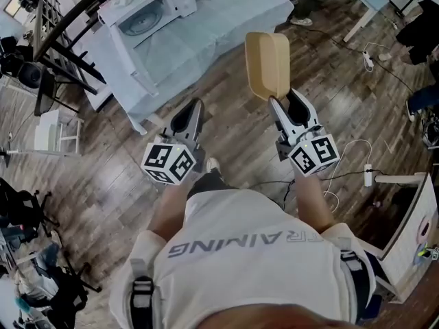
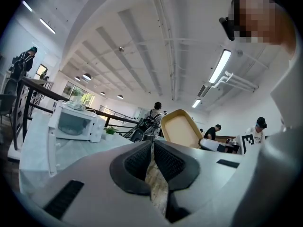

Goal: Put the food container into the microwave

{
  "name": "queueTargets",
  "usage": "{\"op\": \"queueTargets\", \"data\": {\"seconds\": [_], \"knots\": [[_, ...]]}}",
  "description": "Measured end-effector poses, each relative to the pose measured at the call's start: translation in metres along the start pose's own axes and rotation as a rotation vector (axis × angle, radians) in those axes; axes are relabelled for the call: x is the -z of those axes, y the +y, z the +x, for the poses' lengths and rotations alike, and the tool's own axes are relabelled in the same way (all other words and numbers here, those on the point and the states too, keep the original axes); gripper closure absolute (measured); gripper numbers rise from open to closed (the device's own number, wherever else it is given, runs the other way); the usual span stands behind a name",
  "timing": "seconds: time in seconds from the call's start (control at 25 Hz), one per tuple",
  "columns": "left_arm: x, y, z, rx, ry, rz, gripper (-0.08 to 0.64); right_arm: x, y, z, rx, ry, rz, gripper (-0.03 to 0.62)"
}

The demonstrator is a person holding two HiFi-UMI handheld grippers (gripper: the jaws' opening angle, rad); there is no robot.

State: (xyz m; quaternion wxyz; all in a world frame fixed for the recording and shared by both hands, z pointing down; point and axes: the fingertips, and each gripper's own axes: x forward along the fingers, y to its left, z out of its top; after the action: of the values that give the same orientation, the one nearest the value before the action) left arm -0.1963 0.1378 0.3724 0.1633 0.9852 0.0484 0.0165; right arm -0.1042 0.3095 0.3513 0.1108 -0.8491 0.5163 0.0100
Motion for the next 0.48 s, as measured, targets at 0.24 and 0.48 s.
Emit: {"op": "queueTargets", "data": {"seconds": [0.24, 0.48], "knots": [[-0.029, 0.054, 0.038, 0.033, 0.009, 0.032, 0.511, 0.001, -0.011, 0.065, 0.047, -0.002, -0.006, 0.370], [-0.046, 0.096, 0.063, 0.054, 0.025, 0.020, 0.511, -0.005, -0.003, 0.116, 0.061, -0.007, -0.013, 0.368]]}}
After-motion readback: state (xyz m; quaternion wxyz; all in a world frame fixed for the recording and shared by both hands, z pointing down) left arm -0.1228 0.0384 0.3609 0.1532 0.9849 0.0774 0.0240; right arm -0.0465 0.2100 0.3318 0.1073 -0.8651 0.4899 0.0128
